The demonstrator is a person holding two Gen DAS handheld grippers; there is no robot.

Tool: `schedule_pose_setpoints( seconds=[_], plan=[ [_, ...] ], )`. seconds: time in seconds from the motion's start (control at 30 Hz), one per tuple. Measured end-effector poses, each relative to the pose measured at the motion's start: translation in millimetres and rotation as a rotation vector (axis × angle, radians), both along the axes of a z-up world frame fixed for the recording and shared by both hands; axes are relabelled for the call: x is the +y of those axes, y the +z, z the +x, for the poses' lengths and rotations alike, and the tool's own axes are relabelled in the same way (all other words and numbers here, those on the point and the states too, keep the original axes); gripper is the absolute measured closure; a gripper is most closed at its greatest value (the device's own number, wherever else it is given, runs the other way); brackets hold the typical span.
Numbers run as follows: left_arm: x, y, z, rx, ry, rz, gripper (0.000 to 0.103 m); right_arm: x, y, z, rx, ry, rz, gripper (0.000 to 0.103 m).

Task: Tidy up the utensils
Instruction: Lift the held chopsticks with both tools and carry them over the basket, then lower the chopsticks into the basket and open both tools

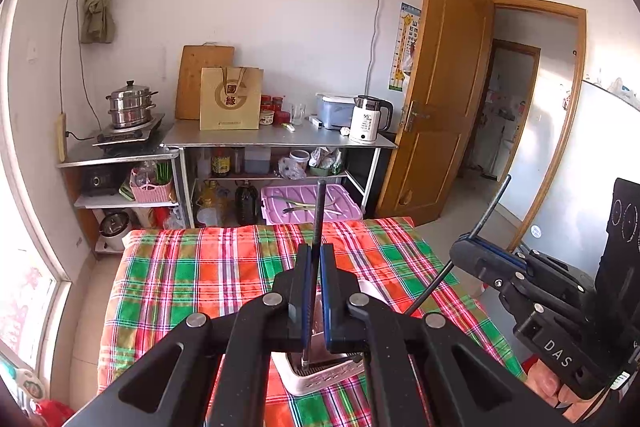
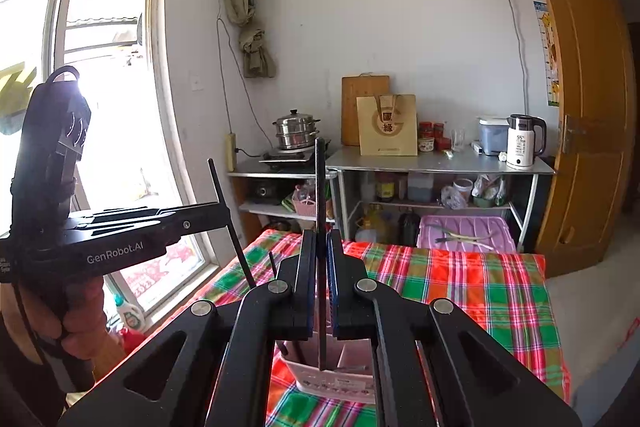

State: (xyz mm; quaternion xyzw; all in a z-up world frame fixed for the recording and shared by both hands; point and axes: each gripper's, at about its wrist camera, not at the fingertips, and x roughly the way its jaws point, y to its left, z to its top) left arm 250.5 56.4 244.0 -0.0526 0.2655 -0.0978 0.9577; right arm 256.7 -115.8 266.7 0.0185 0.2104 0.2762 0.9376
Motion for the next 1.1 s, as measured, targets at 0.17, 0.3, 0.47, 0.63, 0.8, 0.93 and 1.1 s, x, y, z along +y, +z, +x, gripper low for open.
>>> schedule_pose_setpoints(
  seconds=[0.17, 0.3, 0.47, 0.63, 0.8, 0.93, 1.1],
  plan=[
    [1, -15, 14, 0.007, -0.004, -0.014, 0.099, 4, -14, 13, 0.028, -0.008, 0.002, 0.098],
    [3, -31, 23, 0.028, 0.001, -0.012, 0.099, 8, -26, 22, 0.052, -0.004, -0.004, 0.098],
    [9, -55, 29, 0.069, 0.003, -0.032, 0.099, 8, -44, 32, 0.097, -0.001, -0.012, 0.098],
    [12, -75, 31, 0.100, -0.005, -0.038, 0.099, 9, -59, 34, 0.126, 0.003, -0.038, 0.098],
    [12, -94, 29, 0.130, -0.018, -0.042, 0.099, 14, -74, 34, 0.156, 0.018, -0.075, 0.098],
    [13, -105, 30, 0.153, -0.022, -0.043, 0.099, 14, -85, 36, 0.189, 0.020, -0.090, 0.098],
    [15, -114, 30, 0.168, -0.024, -0.043, 0.099, 13, -94, 38, 0.221, 0.021, -0.107, 0.098]
  ],
)
